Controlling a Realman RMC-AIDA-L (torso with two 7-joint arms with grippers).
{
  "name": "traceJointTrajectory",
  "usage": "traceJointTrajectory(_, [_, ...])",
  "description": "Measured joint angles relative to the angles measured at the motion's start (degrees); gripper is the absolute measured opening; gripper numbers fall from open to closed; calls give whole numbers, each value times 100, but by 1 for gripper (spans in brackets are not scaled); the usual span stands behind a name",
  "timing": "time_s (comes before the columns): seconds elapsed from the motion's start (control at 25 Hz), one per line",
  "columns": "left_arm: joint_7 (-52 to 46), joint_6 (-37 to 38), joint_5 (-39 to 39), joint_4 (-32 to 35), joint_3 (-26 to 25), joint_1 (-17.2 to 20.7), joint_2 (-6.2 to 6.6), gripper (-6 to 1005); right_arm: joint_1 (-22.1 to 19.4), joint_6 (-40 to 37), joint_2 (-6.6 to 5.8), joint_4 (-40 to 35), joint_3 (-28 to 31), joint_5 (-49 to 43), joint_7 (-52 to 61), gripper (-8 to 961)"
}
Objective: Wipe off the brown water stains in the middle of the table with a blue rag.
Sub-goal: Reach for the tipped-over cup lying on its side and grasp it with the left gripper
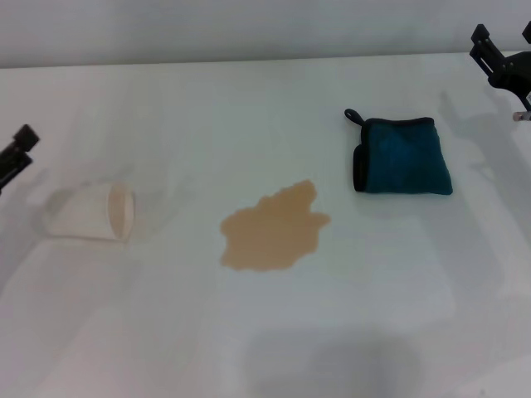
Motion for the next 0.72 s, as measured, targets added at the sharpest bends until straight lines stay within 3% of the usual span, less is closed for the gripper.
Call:
traceJointTrajectory(0.2, [-434, -165, 1288, 1151, 3, 20, 107, 888, -11, 4, 0, 0, 0, 0, -14, 857])
traceJointTrajectory(0.44, [-932, -497, 2815, 2413, -4, -56, 415, 888, -29, 201, 0, -42, 0, 0, -23, 857])
traceJointTrajectory(0.72, [-1078, -479, 3805, 3382, 2, -340, 494, 887, -43, 518, -3, -78, 0, 0, -31, 857])
